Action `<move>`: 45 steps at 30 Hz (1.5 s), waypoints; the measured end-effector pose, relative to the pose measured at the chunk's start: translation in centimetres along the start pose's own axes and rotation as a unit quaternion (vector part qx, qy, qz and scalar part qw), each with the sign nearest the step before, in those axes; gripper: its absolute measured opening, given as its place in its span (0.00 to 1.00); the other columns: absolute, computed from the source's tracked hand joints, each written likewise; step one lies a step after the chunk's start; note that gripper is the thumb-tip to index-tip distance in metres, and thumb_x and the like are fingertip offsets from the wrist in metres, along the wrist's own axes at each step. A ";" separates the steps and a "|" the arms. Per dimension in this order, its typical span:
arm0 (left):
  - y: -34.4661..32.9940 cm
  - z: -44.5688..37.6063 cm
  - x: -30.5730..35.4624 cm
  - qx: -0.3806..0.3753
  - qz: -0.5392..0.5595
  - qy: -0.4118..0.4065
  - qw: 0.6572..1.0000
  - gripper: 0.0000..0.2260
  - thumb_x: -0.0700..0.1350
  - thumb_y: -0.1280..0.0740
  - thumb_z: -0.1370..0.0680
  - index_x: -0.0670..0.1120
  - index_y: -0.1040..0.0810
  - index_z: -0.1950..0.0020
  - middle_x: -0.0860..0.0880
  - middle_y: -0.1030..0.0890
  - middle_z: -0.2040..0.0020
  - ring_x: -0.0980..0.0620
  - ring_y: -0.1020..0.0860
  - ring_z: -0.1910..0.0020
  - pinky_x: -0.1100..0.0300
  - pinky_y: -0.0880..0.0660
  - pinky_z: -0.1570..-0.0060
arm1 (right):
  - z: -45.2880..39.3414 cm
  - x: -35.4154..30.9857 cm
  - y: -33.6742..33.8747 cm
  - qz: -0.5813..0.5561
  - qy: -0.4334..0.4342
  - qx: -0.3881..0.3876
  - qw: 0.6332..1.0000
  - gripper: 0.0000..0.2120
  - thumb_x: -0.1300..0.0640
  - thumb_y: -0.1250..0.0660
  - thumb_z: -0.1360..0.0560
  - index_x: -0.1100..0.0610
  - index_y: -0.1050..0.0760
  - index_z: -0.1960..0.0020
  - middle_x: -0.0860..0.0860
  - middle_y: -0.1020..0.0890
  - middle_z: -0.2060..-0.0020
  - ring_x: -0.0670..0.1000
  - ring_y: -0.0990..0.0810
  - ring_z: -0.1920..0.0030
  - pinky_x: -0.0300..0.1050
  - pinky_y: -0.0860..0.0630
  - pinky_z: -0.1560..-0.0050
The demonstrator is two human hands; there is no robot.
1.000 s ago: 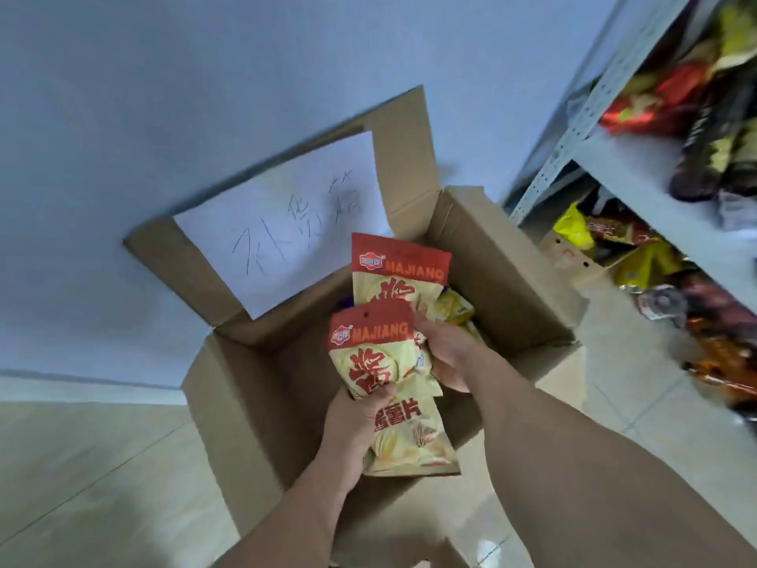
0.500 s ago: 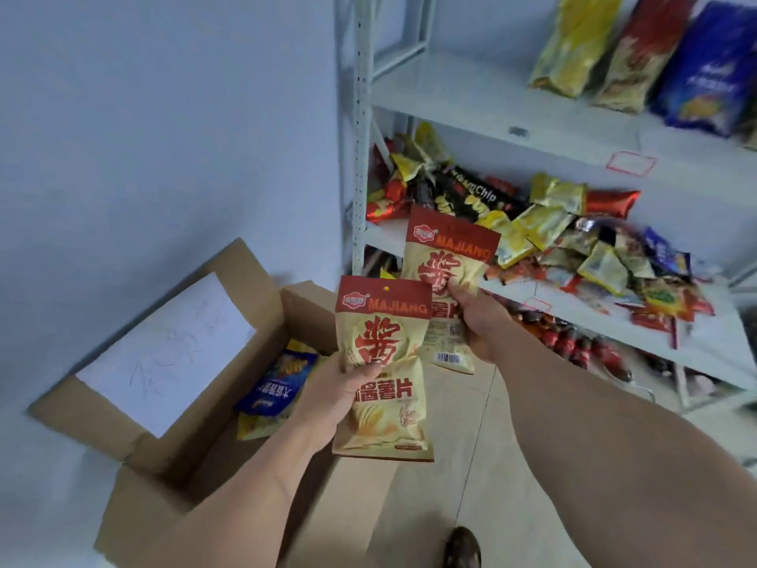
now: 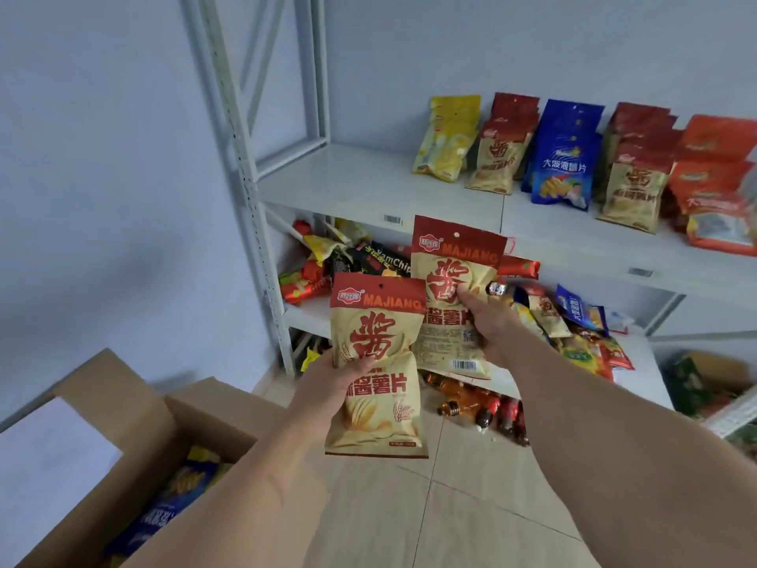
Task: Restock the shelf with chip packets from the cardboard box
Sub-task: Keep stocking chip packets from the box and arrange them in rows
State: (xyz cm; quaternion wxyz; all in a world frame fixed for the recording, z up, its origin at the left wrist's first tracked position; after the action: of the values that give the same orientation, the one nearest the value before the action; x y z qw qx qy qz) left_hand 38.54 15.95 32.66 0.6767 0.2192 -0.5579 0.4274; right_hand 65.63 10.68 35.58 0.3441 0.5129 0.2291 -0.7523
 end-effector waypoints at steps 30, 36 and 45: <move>-20.4 -42.8 19.2 -0.067 -0.042 -0.080 0.994 0.12 0.46 0.27 0.23 0.45 0.20 0.40 0.44 0.12 0.50 0.44 0.13 0.52 0.45 0.17 0.49 | -39.8 -23.5 12.7 -0.048 0.081 0.079 0.992 0.18 0.41 0.30 0.24 0.55 0.22 0.46 0.53 0.12 0.57 0.56 0.13 0.54 0.59 0.18 0.46; -22.3 -49.8 20.9 -0.043 -0.037 -0.065 0.996 0.14 0.47 0.27 0.23 0.46 0.22 0.40 0.44 0.13 0.50 0.42 0.13 0.51 0.41 0.18 0.47 | -47.7 -24.9 13.3 -0.016 0.068 0.087 0.994 0.21 0.37 0.30 0.25 0.54 0.21 0.48 0.52 0.13 0.57 0.55 0.13 0.56 0.55 0.17 0.47; -23.3 -56.5 21.1 -0.039 -0.036 -0.041 0.998 0.13 0.46 0.27 0.23 0.46 0.21 0.40 0.44 0.13 0.50 0.42 0.14 0.51 0.39 0.19 0.44 | -53.1 -24.4 13.7 -0.007 0.077 0.181 0.980 0.19 0.39 0.30 0.25 0.55 0.22 0.52 0.51 0.14 0.60 0.53 0.14 0.59 0.47 0.19 0.60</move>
State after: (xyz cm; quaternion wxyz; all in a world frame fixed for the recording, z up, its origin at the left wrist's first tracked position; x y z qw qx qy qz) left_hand 90.08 54.16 40.84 0.6763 0.2299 -0.5935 0.3710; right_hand 114.29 45.62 38.85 0.2215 0.6215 0.1190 -0.7420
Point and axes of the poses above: each hand's wrist, its own z-axis away from the middle knuckle, its own y-axis out of the back of the hand, x = y × z, the point moved 5 cm from there along -z, towards the middle knuckle
